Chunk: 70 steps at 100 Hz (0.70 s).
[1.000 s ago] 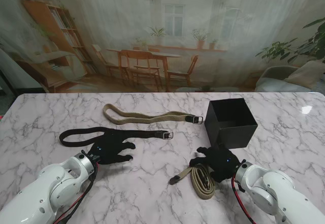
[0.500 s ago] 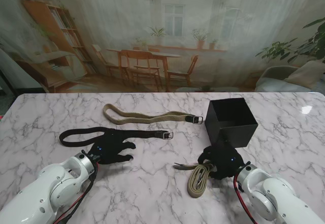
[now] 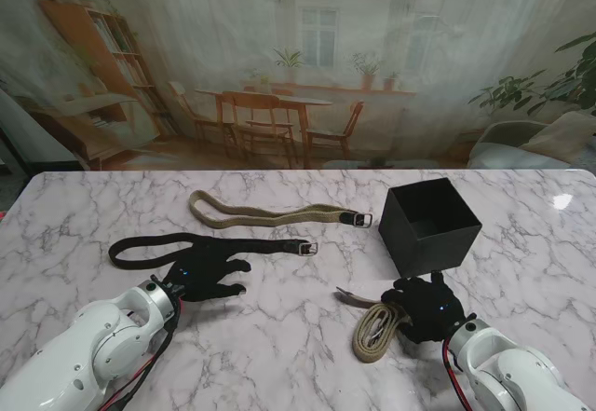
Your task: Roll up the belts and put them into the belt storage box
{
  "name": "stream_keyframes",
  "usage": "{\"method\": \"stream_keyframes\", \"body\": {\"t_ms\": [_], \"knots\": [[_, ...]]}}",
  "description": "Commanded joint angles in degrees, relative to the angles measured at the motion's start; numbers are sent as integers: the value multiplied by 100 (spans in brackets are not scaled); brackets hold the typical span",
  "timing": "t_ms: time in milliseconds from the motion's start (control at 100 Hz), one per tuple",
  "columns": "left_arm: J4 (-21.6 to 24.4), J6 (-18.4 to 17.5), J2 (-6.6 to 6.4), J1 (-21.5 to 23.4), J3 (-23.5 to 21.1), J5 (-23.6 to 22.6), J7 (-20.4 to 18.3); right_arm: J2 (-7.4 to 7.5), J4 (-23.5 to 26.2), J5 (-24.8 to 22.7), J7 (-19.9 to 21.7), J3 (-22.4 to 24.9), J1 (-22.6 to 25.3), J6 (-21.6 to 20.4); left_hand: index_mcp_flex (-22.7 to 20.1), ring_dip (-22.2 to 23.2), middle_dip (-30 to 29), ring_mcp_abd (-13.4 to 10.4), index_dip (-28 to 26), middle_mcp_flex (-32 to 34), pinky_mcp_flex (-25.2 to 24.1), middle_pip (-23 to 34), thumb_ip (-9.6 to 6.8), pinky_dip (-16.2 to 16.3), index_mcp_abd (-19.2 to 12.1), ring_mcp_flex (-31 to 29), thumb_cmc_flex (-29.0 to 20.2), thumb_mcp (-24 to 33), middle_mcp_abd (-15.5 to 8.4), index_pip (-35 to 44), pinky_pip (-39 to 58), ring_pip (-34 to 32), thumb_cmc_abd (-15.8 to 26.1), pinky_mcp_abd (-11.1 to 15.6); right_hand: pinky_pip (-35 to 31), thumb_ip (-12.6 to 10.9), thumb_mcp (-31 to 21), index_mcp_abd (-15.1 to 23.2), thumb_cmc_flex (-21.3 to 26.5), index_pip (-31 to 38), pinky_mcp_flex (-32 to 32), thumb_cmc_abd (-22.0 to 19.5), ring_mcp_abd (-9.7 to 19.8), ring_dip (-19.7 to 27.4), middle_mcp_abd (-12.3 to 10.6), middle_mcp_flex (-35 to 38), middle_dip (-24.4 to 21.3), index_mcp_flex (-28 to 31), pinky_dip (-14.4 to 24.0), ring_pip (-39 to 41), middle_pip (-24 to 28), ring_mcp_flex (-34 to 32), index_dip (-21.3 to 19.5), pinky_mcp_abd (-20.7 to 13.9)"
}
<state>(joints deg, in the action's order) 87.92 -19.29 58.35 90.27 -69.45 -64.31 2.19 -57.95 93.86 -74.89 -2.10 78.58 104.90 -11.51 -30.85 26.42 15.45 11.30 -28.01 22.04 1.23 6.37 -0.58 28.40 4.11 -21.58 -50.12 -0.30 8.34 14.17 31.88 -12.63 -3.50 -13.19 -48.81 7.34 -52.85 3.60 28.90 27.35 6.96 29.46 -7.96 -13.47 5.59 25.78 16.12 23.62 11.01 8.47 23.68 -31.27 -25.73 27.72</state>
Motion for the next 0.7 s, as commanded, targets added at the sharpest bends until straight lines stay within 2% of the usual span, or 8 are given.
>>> {"method": "stream_keyframes", "body": {"t_ms": [0,170,330,480,580,690], "knots": [[-3,-22,25,-10,33,77,-120,1,31,-14,12,-23,49,-27,307,61,68,62,92,-206,14,-7,114,4,138,-72,-9,-117,91,-185,-49,-7,265,-187,8,-177,-118,111,-179,-17,-71,-276,-91,-103,132,-199,-43,-21,82,48,-121,81,98,-71],[98,-149,19,-3,95,136,-235,0,5,36,-7,-116,-5,-57,506,67,45,81,193,-191,103,-36,109,51,128,-145,64,-119,131,-383,69,-28,119,-187,13,-183,-96,381,-155,35,-86,-275,-86,-114,136,-202,-51,-76,118,56,-121,79,81,-100],[195,-261,13,6,166,169,-315,1,104,88,132,-183,4,-106,485,58,13,90,231,-164,113,-66,105,56,125,-157,67,-99,157,-431,116,-21,44,-179,35,-177,-5,220,-239,72,-104,-297,-85,-124,141,-189,-57,-34,143,58,-133,85,75,-111],[178,-339,7,-112,394,270,-414,7,183,84,225,-246,2,-145,566,44,-19,69,270,-242,121,-118,103,54,116,-151,82,-106,186,-499,145,-9,-122,-157,35,-187,44,220,-254,55,-92,-331,-70,-128,137,-176,-60,-6,164,57,-142,77,89,-108],[99,-334,7,-290,656,431,-531,4,197,126,236,-281,-6,-154,764,21,-197,76,392,-493,138,-338,90,34,79,-145,143,-94,300,-682,151,7,-334,-126,43,-193,66,203,-240,46,-103,-336,-72,-131,136,-180,-63,-4,175,57,-152,76,91,-109],[-14,-270,13,-556,1025,629,-663,3,203,158,267,-319,-23,-157,1291,-40,-700,134,817,-973,206,-696,62,-7,95,-78,309,-35,518,-1143,213,24,-706,14,47,-197,83,187,-244,42,-103,-346,-80,-133,148,-171,-61,17,184,55,-151,78,91,-109]]}}
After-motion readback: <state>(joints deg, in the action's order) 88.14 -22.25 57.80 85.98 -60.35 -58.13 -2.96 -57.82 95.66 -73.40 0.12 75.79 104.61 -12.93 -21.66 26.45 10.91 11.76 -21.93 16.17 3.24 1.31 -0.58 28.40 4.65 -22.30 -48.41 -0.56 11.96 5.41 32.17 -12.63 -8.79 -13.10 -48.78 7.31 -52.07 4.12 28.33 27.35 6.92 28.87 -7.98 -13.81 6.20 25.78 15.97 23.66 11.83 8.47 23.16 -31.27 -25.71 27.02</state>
